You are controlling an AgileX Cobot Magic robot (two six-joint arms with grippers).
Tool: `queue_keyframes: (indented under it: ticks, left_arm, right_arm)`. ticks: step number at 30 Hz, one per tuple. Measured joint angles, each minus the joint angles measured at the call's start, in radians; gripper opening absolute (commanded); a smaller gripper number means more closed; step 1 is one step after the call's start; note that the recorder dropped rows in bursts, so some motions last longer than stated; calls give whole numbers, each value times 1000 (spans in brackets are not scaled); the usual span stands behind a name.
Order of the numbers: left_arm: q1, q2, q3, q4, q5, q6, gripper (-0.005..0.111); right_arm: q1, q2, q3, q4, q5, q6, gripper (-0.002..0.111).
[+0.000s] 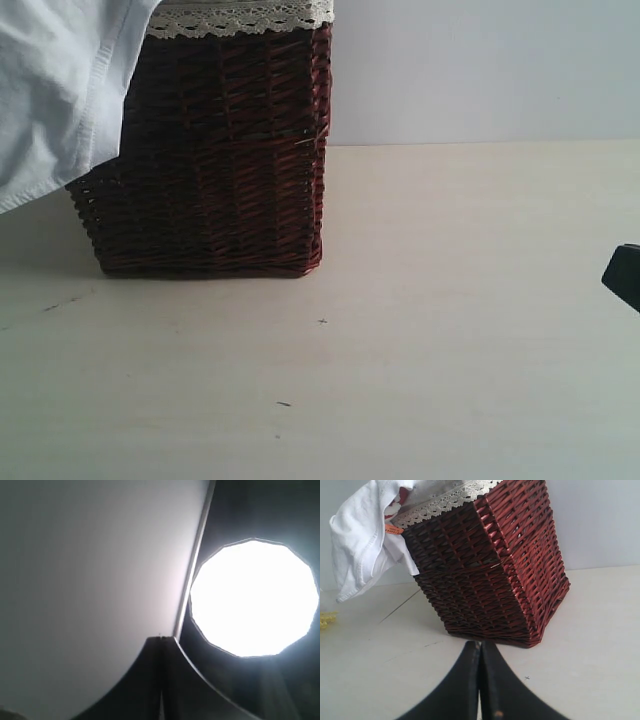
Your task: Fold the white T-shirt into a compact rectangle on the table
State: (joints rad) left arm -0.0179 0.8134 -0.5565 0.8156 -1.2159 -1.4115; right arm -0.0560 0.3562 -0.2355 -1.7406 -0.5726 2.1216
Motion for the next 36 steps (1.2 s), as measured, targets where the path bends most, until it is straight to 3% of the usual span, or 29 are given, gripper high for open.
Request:
queue_keyframes:
  ticks: [6,11,18,21,29,36]
  left_arm:
    - [0,0,6,-261,0,355,0]
    - [0,0,46,-497,-5,494,0]
    - [-10,0,57,-638,81,773,0]
    - [-48,-2,57,-757,154,886,0]
    - [-164,-77,57,-1249,446,1311,0]
    - [-172,-164,57,-1341,822,1537,0]
  right_arm:
    - [0,0,0,-1,0,0,0]
    - [0,0,0,-1,0,0,0]
    - [0,0,0,-1,0,0,0]
    - [0,0,0,-1,0,0,0]
    - [0,0,0,-1,0,0,0]
    - [0,0,0,-1,0,0,0]
